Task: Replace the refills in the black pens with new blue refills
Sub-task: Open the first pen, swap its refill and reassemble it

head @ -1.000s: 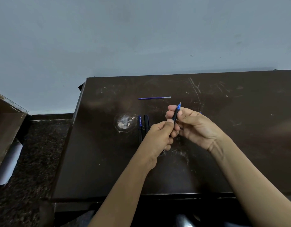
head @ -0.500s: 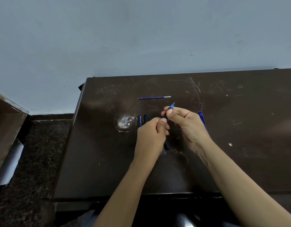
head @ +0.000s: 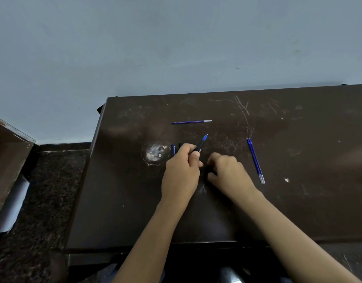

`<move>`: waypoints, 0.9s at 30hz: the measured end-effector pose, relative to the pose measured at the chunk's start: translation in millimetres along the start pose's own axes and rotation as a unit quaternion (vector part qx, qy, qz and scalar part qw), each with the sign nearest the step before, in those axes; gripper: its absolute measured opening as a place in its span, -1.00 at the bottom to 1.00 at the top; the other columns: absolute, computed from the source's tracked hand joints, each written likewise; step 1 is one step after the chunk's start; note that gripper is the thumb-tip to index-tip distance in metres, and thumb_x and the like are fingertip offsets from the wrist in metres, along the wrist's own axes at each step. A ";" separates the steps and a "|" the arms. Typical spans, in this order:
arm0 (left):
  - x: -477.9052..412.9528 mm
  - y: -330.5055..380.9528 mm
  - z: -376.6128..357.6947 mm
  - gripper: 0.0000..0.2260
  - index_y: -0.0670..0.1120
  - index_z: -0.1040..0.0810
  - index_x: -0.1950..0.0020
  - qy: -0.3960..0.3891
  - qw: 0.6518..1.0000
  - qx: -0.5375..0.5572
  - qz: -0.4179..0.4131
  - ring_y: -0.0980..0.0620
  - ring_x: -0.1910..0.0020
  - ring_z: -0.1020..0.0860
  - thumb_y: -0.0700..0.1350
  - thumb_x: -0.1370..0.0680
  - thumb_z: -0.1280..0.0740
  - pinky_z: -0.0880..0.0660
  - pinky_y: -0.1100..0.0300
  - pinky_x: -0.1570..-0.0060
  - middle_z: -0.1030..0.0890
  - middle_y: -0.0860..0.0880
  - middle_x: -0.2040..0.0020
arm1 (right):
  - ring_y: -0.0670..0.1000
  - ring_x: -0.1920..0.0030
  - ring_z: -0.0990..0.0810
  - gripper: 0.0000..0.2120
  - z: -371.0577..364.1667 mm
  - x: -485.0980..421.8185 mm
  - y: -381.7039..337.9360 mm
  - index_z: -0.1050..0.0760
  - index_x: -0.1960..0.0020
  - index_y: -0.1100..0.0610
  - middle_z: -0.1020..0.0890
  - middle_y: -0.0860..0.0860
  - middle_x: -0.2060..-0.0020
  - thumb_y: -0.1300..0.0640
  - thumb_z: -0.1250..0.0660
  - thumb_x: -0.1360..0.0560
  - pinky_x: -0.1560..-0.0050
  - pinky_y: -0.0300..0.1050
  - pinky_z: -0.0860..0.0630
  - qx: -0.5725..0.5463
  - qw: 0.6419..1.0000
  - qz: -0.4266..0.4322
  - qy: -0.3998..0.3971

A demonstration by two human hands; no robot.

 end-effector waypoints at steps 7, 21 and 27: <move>-0.8 1.8 -4.9 -0.80 0.06 -0.54 -0.17 -0.041 0.999 -0.009 -0.009 0.24 0.32 -0.48 -0.04 -0.63 -0.17 -0.31 0.35 0.30 -0.64 0.10 0.22 | -0.05 0.36 -0.58 -0.83 33.1 -7.5 37.6 -0.49 0.03 0.12 -0.60 0.07 0.25 0.35 -0.35 -0.45 0.21 -0.15 -0.62 -0.661 0.726 -0.132 0.135; 2.3 6.3 -11.7 -0.79 0.03 -0.57 -0.16 -0.048 0.999 -0.006 -0.025 0.34 0.39 -0.48 -0.03 -0.62 -0.18 -0.35 0.48 0.35 -0.64 0.08 0.24 | 0.00 0.23 -0.67 -0.81 39.9 -7.2 18.8 -0.51 -0.03 0.17 -0.66 0.05 0.27 0.35 -0.36 -0.46 0.17 -0.17 -0.60 -0.680 0.728 -0.030 0.085; 4.0 0.7 -8.8 -0.84 -0.08 -0.59 -0.01 -0.015 1.000 0.007 0.009 0.29 0.31 -0.54 -0.09 -0.61 -0.22 -0.36 0.57 0.32 -0.63 0.10 0.29 | 0.00 0.33 -0.63 -0.76 25.2 -2.1 3.0 -0.51 -0.08 0.22 -0.62 0.01 0.36 0.34 -0.40 -0.43 0.16 -0.12 -0.63 -0.617 0.783 -0.018 0.081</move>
Point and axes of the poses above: each hand's wrist, its own x-axis away from the middle knuckle, its own z-axis out of the back of the hand, y = z × x, the point moved 7 cm from there along -x, towards the middle knuckle
